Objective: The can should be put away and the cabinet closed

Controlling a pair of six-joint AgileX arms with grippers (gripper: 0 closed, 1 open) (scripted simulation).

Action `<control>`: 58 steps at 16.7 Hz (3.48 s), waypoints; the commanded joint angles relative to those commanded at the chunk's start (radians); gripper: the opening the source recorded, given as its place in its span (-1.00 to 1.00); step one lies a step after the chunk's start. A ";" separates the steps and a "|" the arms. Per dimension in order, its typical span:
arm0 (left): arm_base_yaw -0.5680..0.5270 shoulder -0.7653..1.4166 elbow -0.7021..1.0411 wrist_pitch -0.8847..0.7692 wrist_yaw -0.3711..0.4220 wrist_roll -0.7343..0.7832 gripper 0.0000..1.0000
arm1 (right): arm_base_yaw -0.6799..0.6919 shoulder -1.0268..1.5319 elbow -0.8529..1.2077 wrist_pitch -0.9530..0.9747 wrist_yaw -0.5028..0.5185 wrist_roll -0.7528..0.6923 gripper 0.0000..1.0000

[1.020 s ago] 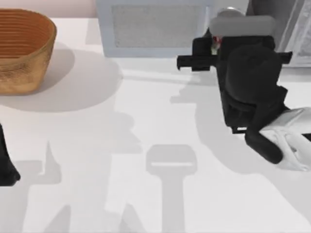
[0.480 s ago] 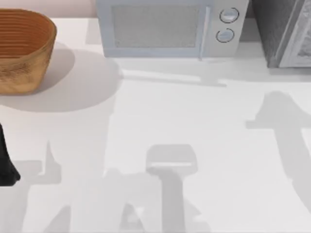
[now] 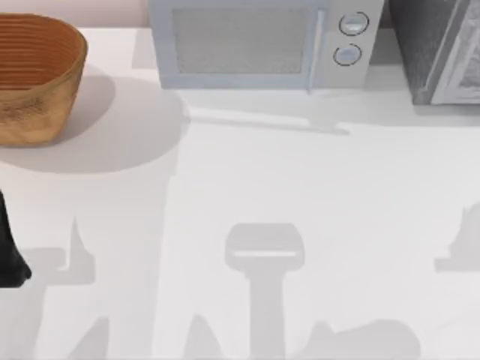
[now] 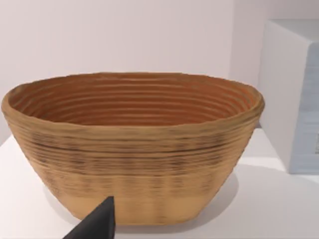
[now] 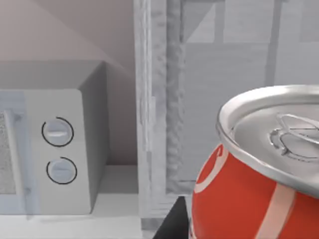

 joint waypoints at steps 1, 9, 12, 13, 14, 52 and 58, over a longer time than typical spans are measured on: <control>0.000 0.000 0.000 0.000 0.000 0.000 1.00 | -0.024 -0.041 -0.031 -0.031 -0.026 -0.001 -1.00; 0.000 0.000 0.000 0.000 0.000 0.000 1.00 | -0.059 -0.097 -0.078 -0.079 -0.065 0.001 -1.00; 0.000 0.000 0.000 0.000 0.000 0.000 1.00 | -0.048 -0.035 -0.014 -0.105 -0.053 0.002 -1.00; 0.000 0.000 0.000 0.000 0.000 0.000 1.00 | -0.042 0.006 0.028 -0.120 -0.046 0.003 -1.00; 0.000 0.000 0.000 0.000 0.000 0.000 1.00 | -0.035 0.054 0.081 -0.137 -0.038 0.004 -1.00; 0.000 0.000 0.000 0.000 0.000 0.000 1.00 | 0.081 1.599 2.147 -0.630 0.101 0.023 -1.00; 0.000 0.000 0.000 0.000 0.000 0.000 1.00 | 0.052 1.858 2.501 -0.717 0.073 0.019 -1.00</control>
